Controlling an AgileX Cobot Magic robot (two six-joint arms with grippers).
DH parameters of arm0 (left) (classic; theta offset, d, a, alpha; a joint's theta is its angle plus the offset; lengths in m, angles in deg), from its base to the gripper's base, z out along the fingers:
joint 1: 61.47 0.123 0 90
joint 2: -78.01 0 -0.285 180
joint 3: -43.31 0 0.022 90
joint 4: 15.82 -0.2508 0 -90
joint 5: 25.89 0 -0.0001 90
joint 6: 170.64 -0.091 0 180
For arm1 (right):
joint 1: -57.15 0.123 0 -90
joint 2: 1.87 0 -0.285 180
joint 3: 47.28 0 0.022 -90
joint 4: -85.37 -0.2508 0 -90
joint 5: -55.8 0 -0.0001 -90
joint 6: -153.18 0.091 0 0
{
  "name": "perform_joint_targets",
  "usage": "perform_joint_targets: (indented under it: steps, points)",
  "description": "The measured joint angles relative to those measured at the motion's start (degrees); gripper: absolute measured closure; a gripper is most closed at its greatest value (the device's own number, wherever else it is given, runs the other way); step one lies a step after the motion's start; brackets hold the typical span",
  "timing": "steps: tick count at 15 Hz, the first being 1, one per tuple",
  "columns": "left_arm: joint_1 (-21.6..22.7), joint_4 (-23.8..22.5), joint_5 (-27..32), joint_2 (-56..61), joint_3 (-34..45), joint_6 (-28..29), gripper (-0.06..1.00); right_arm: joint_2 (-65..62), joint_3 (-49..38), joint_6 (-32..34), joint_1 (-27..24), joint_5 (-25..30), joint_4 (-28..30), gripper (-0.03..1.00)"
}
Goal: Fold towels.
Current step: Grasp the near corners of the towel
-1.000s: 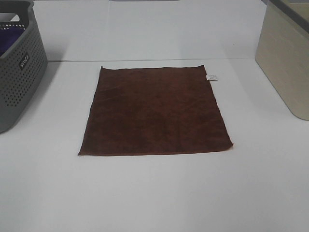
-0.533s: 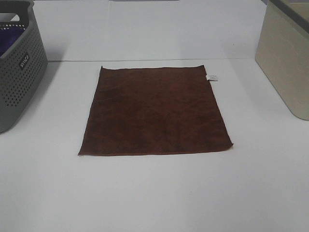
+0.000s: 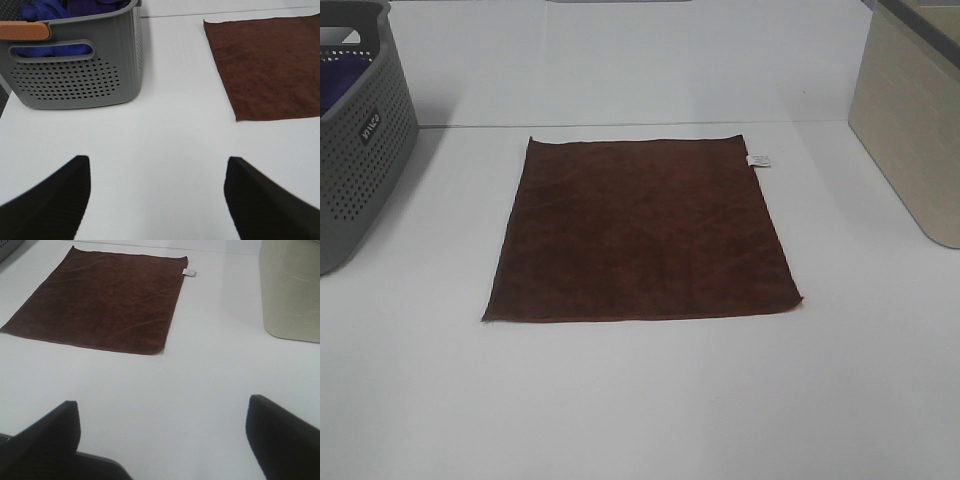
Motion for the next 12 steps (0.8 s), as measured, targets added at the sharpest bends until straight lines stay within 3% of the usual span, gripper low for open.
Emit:
perform_joint_targets:
  steps: [12]
  points:
    - [0.00,0.00,0.00,0.00,0.00,0.00,0.23,0.00,0.00,0.00,0.00,0.00,0.00,0.12]
